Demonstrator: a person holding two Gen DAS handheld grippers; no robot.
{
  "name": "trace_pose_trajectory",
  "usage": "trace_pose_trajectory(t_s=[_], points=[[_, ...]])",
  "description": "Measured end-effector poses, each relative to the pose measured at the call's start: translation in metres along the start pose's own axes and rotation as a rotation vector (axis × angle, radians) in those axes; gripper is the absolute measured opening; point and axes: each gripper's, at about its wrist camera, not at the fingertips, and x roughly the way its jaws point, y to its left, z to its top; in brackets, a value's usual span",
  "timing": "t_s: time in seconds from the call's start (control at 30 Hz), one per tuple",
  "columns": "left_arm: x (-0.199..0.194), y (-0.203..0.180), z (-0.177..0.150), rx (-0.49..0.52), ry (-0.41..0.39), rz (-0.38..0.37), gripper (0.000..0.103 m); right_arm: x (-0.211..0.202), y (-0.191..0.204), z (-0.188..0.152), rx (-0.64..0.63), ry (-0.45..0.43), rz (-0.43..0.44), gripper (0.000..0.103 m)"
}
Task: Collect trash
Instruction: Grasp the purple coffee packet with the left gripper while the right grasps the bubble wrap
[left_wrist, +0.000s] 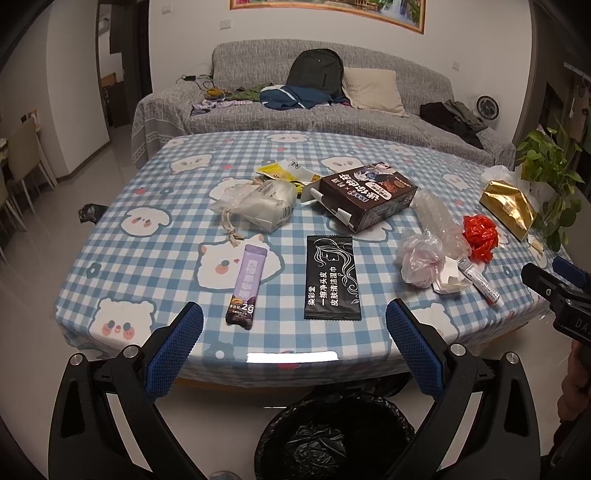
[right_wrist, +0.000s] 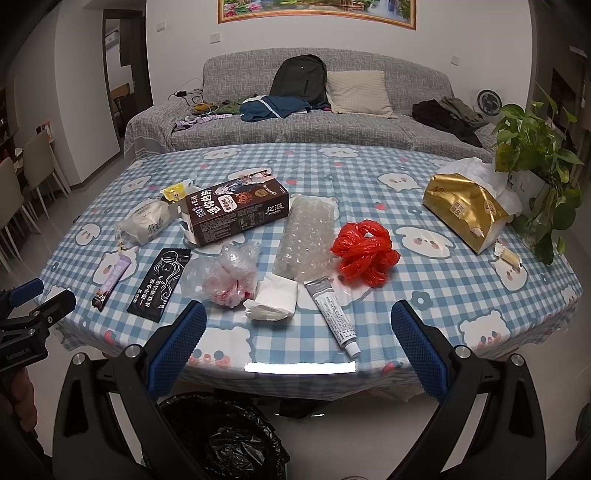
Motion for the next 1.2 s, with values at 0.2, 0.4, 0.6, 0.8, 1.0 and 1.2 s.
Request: trace_pose_trajectory(t_s=[0.2, 0.4, 0.6, 0.8, 1.0, 1.2], points=[[0.012, 0.007, 0.002, 0.000, 0.023, 0.018, 0.097, 0.007, -0.005, 0.006, 0.001, 0.013, -0.006, 0.096], [0.038, 0.019, 0.007, -0.011, 0.057, 0.047, 0.097, 0.029, -0.005, 0.019, 0.002, 0.035, -0.013, 0.096], [0.074, 0.034, 0.013, -0.016, 0.122, 0.064, 0.097, 0.057, -0.004, 0.033, 0.002, 0.043, -0.018, 0.096], [0.104, 0.047, 0.014, -0.027, 0.171, 0.080, 0.096, 0.090, -0.004, 0.045, -0.003, 0.080, -0.038, 0.096], [0.122, 0.056, 0.019, -0.045, 0.191, 0.083, 0.091, 0.123, -0.007, 0.060, 0.008, 0.130, -0.061, 0.094], [0.132, 0.047, 0.024, -0.010, 0.202, 0.072, 0.083, 0.155, -0.009, 0.067, 0.009, 0.192, -0.082, 0.087]])
